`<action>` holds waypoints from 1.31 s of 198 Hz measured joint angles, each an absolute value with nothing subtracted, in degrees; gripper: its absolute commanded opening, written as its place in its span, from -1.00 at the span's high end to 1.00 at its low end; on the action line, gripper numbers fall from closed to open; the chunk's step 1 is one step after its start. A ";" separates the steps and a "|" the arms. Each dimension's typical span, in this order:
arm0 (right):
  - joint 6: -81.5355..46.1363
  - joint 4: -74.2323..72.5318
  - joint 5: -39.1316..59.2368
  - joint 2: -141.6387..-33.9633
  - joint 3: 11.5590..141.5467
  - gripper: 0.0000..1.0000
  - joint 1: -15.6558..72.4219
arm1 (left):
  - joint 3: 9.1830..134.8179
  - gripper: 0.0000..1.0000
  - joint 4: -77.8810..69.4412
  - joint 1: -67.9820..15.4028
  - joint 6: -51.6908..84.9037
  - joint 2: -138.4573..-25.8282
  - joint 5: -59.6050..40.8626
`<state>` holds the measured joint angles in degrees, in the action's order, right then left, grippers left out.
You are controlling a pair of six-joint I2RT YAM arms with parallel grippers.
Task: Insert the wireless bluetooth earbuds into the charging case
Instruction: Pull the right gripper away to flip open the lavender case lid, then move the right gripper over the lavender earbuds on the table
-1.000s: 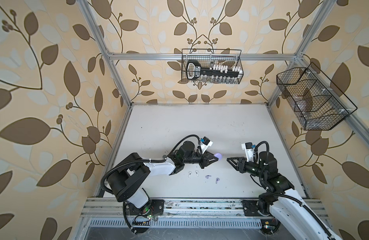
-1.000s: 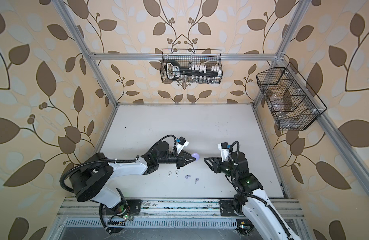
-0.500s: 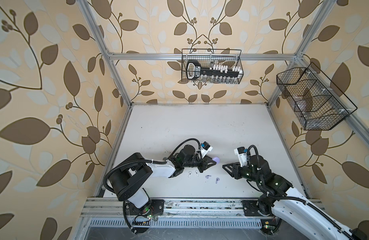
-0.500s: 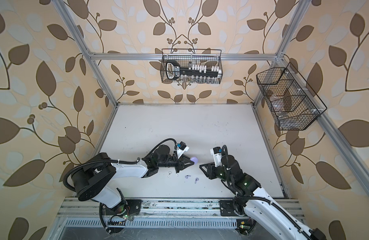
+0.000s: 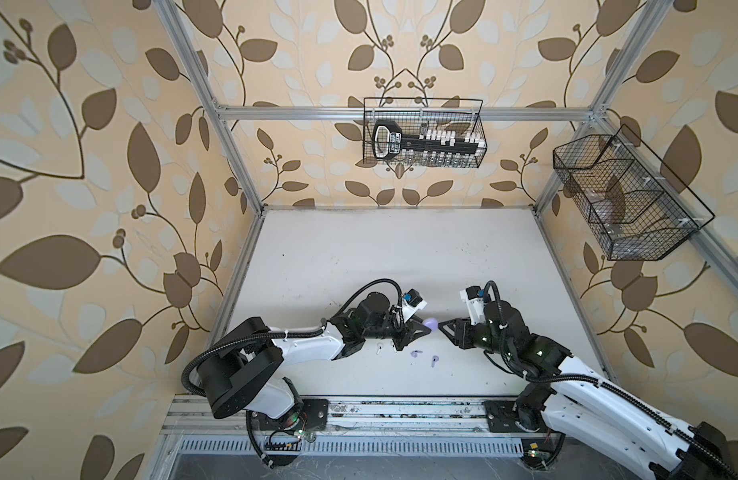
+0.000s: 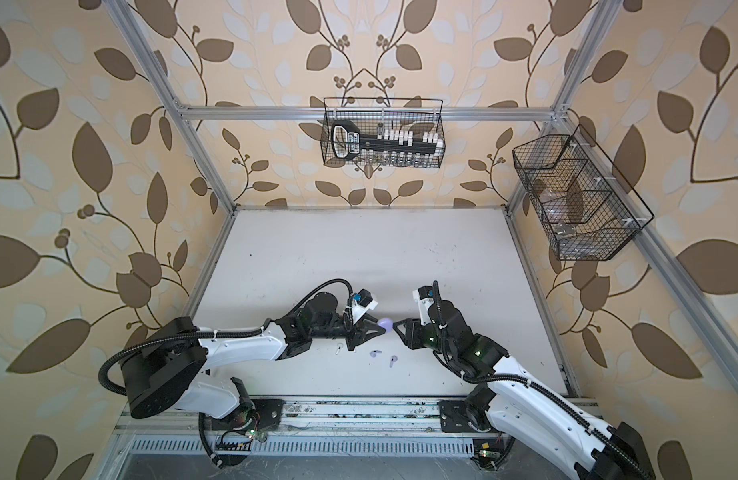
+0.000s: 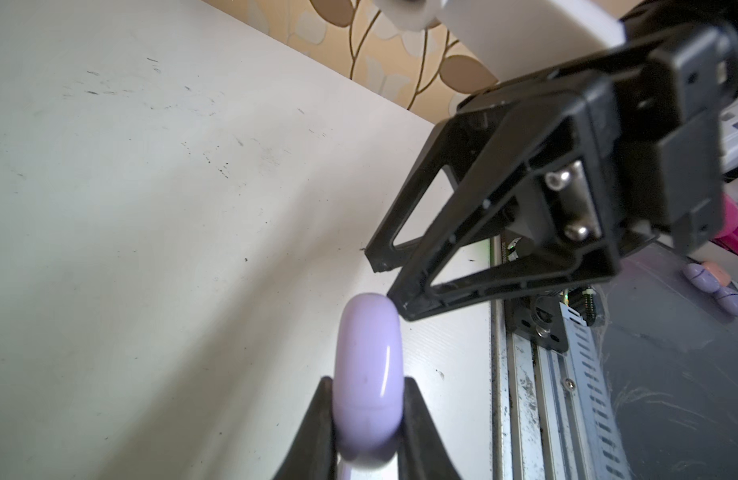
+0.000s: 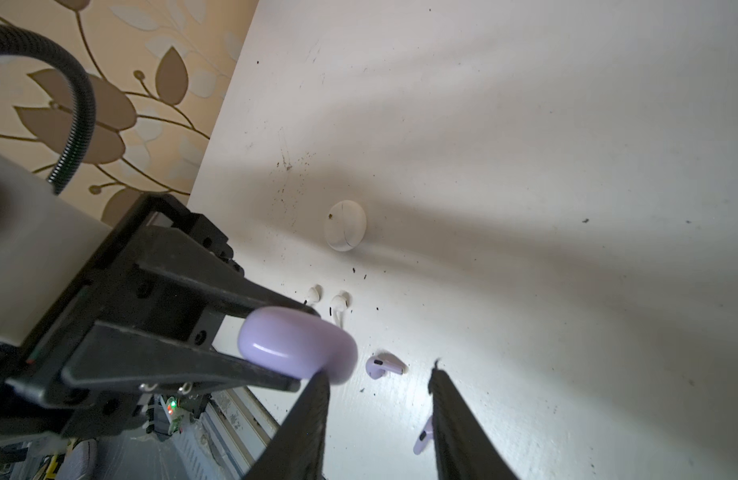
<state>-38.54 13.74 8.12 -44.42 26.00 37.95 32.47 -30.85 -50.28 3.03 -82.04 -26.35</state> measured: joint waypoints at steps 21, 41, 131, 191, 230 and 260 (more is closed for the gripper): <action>-38.59 12.67 8.12 -45.63 27.22 0.17 38.24 | 32.47 1.00 -30.50 -50.30 2.48 -81.80 -25.61; -38.76 12.27 8.10 -46.00 27.49 0.18 38.98 | 32.47 1.00 -30.52 -50.30 2.22 -81.80 -25.06; -39.59 11.25 7.05 -48.29 27.51 0.18 42.00 | 31.62 1.00 -31.73 -50.30 2.94 -81.80 -24.84; -39.18 10.74 8.01 -50.65 28.93 0.18 39.77 | 31.51 1.00 -31.48 -50.17 3.99 -81.80 -24.49; -38.68 10.02 8.27 -51.90 29.95 0.19 36.88 | 31.51 1.00 -32.49 -50.33 4.14 -81.80 -26.85; -38.35 9.47 8.58 -53.67 30.76 0.20 36.47 | 31.51 0.99 -32.80 -50.26 4.62 -81.80 -26.98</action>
<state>-38.35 9.47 8.58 -53.67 30.76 36.47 31.51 -32.80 -50.26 4.62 -81.80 -26.98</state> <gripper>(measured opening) 0.401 0.220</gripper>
